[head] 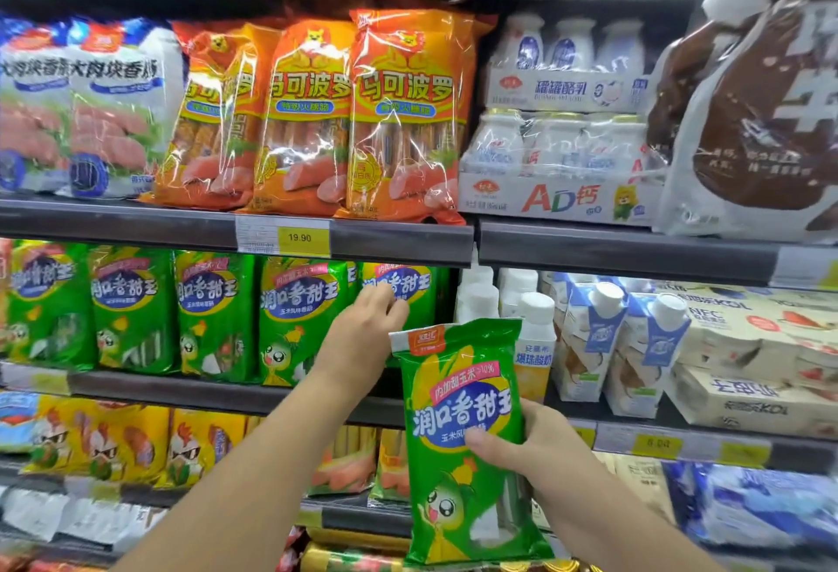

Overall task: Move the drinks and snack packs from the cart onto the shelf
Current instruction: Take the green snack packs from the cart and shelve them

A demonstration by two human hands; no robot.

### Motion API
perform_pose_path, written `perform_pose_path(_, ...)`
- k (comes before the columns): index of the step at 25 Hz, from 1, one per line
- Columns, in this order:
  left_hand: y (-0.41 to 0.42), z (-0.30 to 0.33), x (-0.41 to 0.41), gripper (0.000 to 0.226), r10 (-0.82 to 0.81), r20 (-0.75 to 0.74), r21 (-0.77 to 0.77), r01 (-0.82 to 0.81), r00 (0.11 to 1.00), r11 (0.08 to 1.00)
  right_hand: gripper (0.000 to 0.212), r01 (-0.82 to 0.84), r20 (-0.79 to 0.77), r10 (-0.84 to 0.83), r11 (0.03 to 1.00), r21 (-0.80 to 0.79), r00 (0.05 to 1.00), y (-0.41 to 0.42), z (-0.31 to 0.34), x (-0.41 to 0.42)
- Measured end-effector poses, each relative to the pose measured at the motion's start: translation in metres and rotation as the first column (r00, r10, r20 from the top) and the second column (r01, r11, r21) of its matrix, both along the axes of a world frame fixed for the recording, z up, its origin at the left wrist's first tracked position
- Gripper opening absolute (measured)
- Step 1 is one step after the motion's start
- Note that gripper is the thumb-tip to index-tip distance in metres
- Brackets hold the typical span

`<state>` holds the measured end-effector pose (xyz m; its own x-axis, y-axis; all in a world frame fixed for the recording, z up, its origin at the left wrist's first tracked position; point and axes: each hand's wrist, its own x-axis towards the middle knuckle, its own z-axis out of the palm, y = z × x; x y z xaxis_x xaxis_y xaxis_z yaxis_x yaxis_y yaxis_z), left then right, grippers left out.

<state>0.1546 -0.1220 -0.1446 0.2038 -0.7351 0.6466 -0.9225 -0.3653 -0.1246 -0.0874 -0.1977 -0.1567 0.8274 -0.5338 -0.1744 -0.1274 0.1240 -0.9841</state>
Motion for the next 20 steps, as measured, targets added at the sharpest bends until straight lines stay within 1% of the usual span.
perform_pose_path(2,0.003,-0.001,-0.002,0.032,-0.018,-0.069,-0.013,0.018,0.997,1.0,0.061,0.05,0.013,-0.05,0.999,0.001,0.999,0.003,-0.002,0.012)
perform_pose_path(3,0.008,-0.002,-0.005,0.026,-0.033,-0.153,-0.058,0.024,0.988,0.998,0.059,0.078,0.023,-0.078,0.997,0.012,0.997,0.004,-0.002,0.021)
perform_pose_path(4,0.017,-0.003,-0.007,0.02,-0.046,-0.276,-0.138,0.008,0.96,0.99,0.054,0.102,0.038,-0.103,0.994,0.025,0.994,0.008,0.0,0.031)
perform_pose_path(6,0.041,-0.002,-0.008,0.012,-0.089,-0.523,-0.326,-0.102,0.848,0.94,0.049,0.142,0.057,-0.144,0.989,0.035,0.988,0.015,0.006,0.055)
perform_pose_path(7,0.054,-0.002,-0.009,0.01,-0.123,-0.581,-0.393,-0.145,0.804,0.908,0.051,0.16,0.064,-0.161,0.987,0.03,0.985,0.017,0.01,0.068)
perform_pose_path(8,0.066,-0.003,-0.01,0.008,-0.149,-0.591,-0.431,-0.154,0.793,0.889,0.055,0.178,0.074,-0.179,0.984,0.02,0.981,0.018,0.014,0.081)
perform_pose_path(9,0.077,-0.004,-0.012,0.005,-0.16,-0.566,-0.438,-0.131,0.809,0.889,0.06,0.196,0.085,-0.196,0.981,0.005,0.977,0.017,0.018,0.095)
perform_pose_path(10,0.083,-0.004,-0.015,0.011,-0.152,-0.511,-0.414,-0.088,0.846,0.906,0.066,0.213,0.092,-0.211,0.977,-0.012,0.973,0.017,0.025,0.108)
perform_pose_path(12,0.089,-0.009,-0.02,0.028,-0.106,-0.323,-0.284,0.011,0.941,0.959,0.085,0.249,0.066,-0.244,0.966,-0.07,0.967,0.016,0.04,0.129)
perform_pose_path(13,0.088,-0.01,-0.021,0.034,-0.089,-0.23,-0.212,0.039,0.969,0.976,0.092,0.257,0.046,-0.253,0.962,-0.097,0.966,0.014,0.045,0.137)
perform_pose_path(14,0.086,-0.013,-0.02,0.037,-0.08,-0.153,-0.148,0.057,0.985,0.987,0.091,0.268,0.04,-0.265,0.957,-0.113,0.963,0.015,0.05,0.144)
perform_pose_path(17,0.076,-0.018,-0.018,0.047,-0.047,-0.01,0.027,0.048,0.999,0.998,0.065,0.332,0.043,-0.331,0.917,-0.222,0.943,0.014,0.051,0.153)
perform_pose_path(18,0.073,-0.019,-0.017,0.049,-0.037,0.019,0.061,0.035,0.999,0.998,0.063,0.337,0.026,-0.344,0.898,-0.283,0.938,0.015,0.052,0.154)
perform_pose_path(20,0.068,-0.02,-0.016,0.052,-0.016,0.039,0.077,0.013,0.999,0.997,0.069,0.299,-0.034,-0.348,0.848,-0.437,0.937,0.018,0.056,0.153)
